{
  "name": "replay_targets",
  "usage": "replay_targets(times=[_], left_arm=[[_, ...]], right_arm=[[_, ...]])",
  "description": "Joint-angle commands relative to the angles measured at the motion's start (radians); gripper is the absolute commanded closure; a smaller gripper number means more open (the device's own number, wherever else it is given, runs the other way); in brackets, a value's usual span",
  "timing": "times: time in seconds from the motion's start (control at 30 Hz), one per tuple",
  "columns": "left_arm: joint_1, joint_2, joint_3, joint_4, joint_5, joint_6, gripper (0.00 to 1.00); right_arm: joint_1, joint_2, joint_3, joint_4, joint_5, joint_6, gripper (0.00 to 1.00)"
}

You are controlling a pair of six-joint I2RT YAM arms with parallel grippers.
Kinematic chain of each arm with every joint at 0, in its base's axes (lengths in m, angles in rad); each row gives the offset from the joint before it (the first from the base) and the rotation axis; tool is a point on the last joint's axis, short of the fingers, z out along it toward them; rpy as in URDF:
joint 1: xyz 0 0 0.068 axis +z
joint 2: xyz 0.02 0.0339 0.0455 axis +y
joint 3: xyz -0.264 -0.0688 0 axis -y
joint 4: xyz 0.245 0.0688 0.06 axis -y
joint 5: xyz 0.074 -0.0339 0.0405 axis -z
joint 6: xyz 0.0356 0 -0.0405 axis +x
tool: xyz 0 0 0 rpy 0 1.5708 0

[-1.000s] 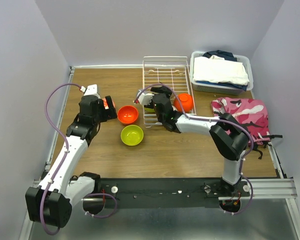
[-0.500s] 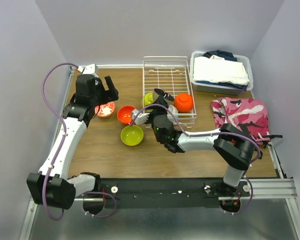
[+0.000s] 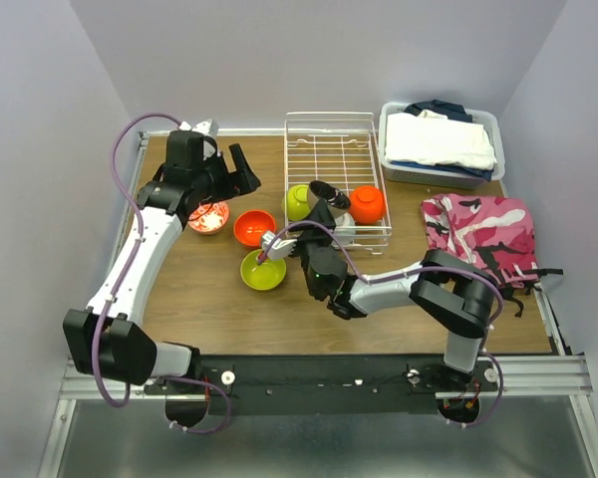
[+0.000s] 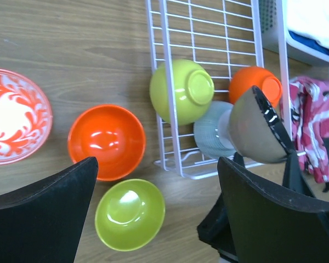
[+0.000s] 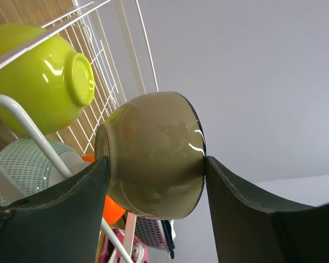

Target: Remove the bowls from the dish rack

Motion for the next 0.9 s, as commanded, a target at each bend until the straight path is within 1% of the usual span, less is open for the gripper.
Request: replay_targets(times=[0.0, 0.13, 0.3, 0.53, 0.63, 0.8, 0.87], left_arm=[[-0.031, 0.058, 0.065, -0.038, 0.111, -0.022, 0.01], [-0.065, 0.109, 0.134, -0.069, 0.133, -0.026, 0.01], [-0.105, 0.178, 0.196, -0.093, 0.139, -0.032, 0.01], [-0.149, 0.279, 0.298, -0.145, 0.142, -0.042, 0.01], [-0.166, 0.316, 0.305, -0.139, 0.130, -0.065, 0.01], [-0.203, 0.405, 0.352, -0.167, 0.131, -0.073, 0.04], [-0.211, 0.425, 0.377, -0.187, 0.130, -0.073, 0.07]], right_arm=[[0.028, 0.048, -0.028, 0.186, 0.048, -0.100, 0.80], [0.051, 0.068, -0.034, 0.251, 0.046, -0.137, 0.80], [0.067, 0.089, -0.037, 0.281, 0.038, -0.163, 0.80], [0.079, 0.109, -0.041, 0.298, 0.040, -0.173, 0.80], [0.079, 0.112, -0.039, 0.286, 0.043, -0.164, 0.80], [0.083, 0.129, -0.047, 0.271, 0.045, -0.150, 0.80], [0.090, 0.134, -0.047, 0.274, 0.045, -0.149, 0.80]])
